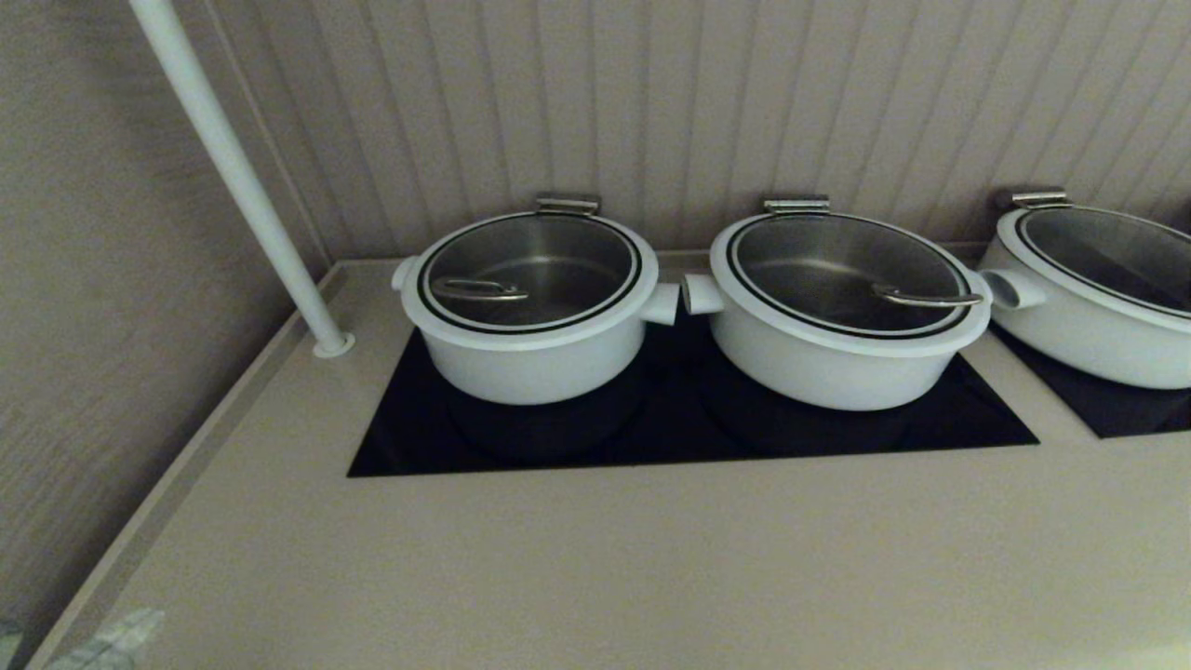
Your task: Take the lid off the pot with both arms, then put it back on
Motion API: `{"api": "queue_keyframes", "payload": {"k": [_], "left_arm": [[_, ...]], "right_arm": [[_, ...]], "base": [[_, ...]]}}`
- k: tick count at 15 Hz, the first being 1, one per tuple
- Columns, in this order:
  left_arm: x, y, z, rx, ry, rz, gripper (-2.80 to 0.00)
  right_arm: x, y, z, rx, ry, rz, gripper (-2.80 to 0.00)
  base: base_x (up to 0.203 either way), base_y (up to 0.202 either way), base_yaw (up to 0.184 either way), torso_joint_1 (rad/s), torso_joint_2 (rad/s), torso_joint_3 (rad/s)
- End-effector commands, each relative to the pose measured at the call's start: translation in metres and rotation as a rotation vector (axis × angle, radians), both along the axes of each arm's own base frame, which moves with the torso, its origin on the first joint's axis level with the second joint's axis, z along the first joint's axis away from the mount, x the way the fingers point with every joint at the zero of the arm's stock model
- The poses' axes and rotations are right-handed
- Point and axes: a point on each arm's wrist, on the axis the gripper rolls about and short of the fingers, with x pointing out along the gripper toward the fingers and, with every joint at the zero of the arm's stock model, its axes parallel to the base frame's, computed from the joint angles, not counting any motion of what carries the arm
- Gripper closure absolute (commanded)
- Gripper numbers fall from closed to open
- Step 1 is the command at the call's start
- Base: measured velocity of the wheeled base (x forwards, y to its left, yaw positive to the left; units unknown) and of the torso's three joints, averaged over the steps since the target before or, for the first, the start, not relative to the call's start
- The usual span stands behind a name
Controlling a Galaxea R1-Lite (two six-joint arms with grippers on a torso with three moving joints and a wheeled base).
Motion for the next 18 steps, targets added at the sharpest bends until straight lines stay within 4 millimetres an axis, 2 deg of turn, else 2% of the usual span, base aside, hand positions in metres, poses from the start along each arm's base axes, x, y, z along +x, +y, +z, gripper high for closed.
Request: {"api": "queue_keyframes", "payload": {"k": [1, 7, 13, 18], "left_arm": [[-0.022, 0.002, -0.006, -0.013, -0.059, 0.011, 0.0], [-0.052, 0.001, -0.029, -0.064, -0.09, 0.005, 0.0], [-0.066, 0.0, -0.033, -0.141, -0.25, -0.018, 0.0], [-0.067, 0.001, -0.033, -0.151, -0.266, -0.011, 0.0]], "right_arm": [[0.0, 0.0, 0.0, 0.0, -0.001, 0.001, 0.0], [0.0, 0.0, 0.0, -0.001, -0.001, 0.001, 0.0], [0.0, 0.0, 0.0, 0.0, -0.001, 0.001, 0.0], [0.0, 0.0, 0.0, 0.0, -0.001, 0.001, 0.0]], "base": [[0.0, 0.0, 0.0, 0.0, 0.0, 0.0], [0.0, 0.0, 0.0, 0.0, 0.0, 0.0], [0.0, 0.0, 0.0, 0.0, 0.0, 0.0], [0.0, 0.0, 0.0, 0.0, 0.0, 0.0]]}}
